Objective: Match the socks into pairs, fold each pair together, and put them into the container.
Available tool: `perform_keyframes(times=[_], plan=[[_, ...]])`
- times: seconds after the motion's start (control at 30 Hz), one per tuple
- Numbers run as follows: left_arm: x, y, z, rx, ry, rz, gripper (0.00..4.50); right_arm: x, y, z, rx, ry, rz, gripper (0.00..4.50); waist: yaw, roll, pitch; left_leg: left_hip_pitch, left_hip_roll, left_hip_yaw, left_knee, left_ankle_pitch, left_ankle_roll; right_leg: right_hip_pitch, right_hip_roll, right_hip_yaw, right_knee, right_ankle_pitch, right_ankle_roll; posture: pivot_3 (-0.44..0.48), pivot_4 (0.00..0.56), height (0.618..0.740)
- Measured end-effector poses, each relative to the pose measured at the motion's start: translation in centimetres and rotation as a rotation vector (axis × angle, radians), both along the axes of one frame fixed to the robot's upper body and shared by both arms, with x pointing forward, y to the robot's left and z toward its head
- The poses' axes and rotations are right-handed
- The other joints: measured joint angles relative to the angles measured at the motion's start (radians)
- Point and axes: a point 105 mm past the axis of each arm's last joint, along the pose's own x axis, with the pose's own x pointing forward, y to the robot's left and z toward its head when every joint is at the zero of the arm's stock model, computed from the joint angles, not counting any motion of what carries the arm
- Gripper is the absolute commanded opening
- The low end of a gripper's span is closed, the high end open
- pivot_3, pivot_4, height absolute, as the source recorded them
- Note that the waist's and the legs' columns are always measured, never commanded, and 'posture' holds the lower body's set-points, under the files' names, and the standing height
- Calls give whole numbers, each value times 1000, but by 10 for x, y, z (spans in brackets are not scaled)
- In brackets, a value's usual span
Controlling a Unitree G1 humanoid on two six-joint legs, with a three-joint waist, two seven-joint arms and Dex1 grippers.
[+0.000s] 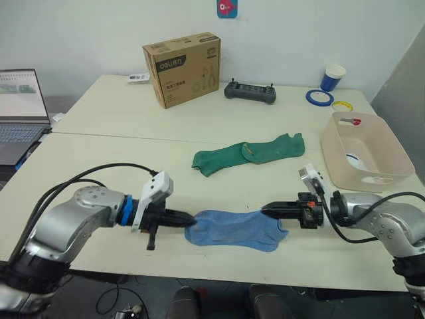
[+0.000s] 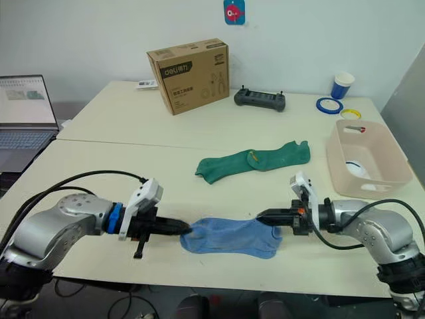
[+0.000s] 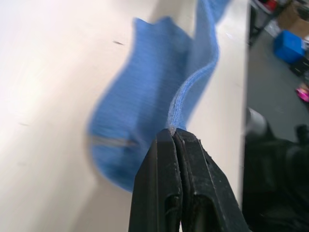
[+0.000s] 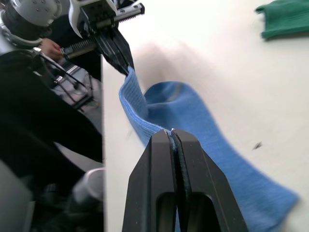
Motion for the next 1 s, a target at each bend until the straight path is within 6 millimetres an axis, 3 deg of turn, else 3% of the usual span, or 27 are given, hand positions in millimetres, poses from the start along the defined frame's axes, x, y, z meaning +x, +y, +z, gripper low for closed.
perform_keyframes(times=[0.17,0.43,0.47,0.57,0.8,0.83,0.93,1.0], plan=[[18,1,-7,19,-22,55,0,8,-3,-10,-42,-23,-25,13,1,0,0,-1,0,0,0,0,0,0,0,0,0,-1,1,0,150,740],[28,-6,-13,35,-56,53,0,15,2,-17,-59,-47,-58,13,1,0,0,-1,0,-1,1,0,0,0,0,0,1,-1,1,0,150,740],[29,-6,-14,36,-54,49,189,16,1,-18,-65,-51,-66,493,1,0,0,-1,0,-1,1,0,0,0,0,0,1,0,1,0,150,740],[31,-6,-15,41,-64,50,909,20,-3,-20,-79,-61,-97,1367,1,0,0,-1,0,-1,1,0,0,0,0,-1,1,0,1,0,150,740],[30,3,-17,52,-78,77,3209,29,-23,-8,-70,-119,-181,3913,-2,0,0,-1,0,-1,1,0,0,0,0,0,1,-1,1,0,150,740],[31,8,-15,44,-104,89,3500,30,-29,-5,-68,-126,-199,3920,-1,0,0,-1,0,-1,1,0,0,0,0,-1,1,-1,1,0,150,740],[33,12,4,4,-242,111,3500,25,-42,3,-94,-143,-204,3920,1,0,0,-1,0,-1,1,0,0,0,-1,-1,1,-1,1,0,150,740],[24,7,15,-1,-327,55,3500,12,-43,3,-124,-157,-151,3920,3,0,0,-1,-1,-1,0,0,0,1,-1,-1,0,-1,2,0,150,740]])
